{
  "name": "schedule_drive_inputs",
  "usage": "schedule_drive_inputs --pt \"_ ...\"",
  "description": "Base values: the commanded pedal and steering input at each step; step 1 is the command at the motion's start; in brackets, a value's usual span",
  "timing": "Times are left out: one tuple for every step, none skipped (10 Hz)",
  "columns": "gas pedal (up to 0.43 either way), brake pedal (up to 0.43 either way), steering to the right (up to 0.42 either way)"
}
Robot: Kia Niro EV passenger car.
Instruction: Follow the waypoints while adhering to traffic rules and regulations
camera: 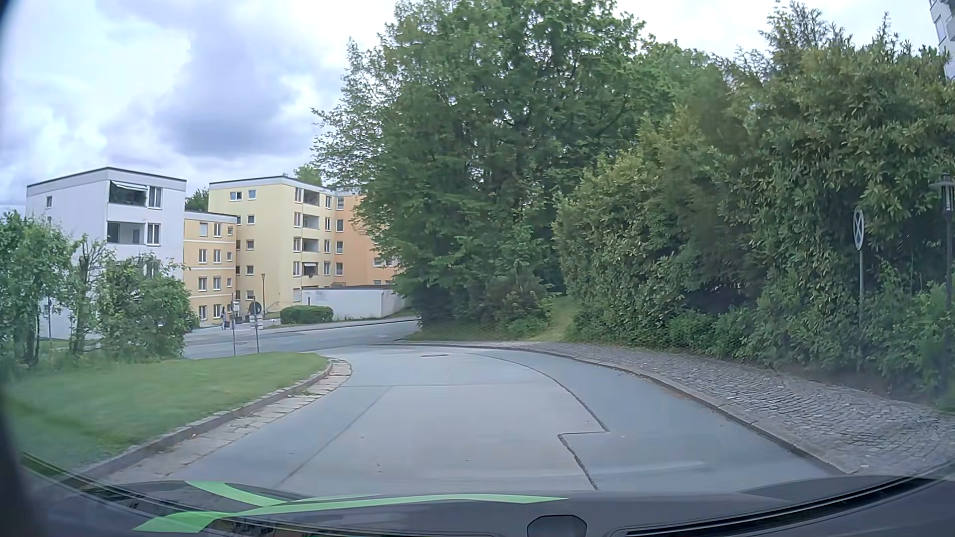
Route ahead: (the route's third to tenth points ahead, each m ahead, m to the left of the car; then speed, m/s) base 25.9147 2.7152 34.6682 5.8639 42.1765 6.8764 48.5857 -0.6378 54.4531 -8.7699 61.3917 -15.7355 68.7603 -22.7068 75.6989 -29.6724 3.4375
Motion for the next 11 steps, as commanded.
schedule_drive_inputs --pt "0.0 0.0 0.1" --pt "0.0 0.0 0.087" --pt "0.0 0.0 0.073" --pt "0.0 0.0 0.056" --pt "0.0 0.0 0.039" --pt "0.0 0.0 0.03" --pt "0.0 0.0 0.018" --pt "0.0 0.0 0.008" --pt "0.0 0.0 0.001" --pt "0.0 0.0 0.0" --pt "0.0 0.0 -0.001"
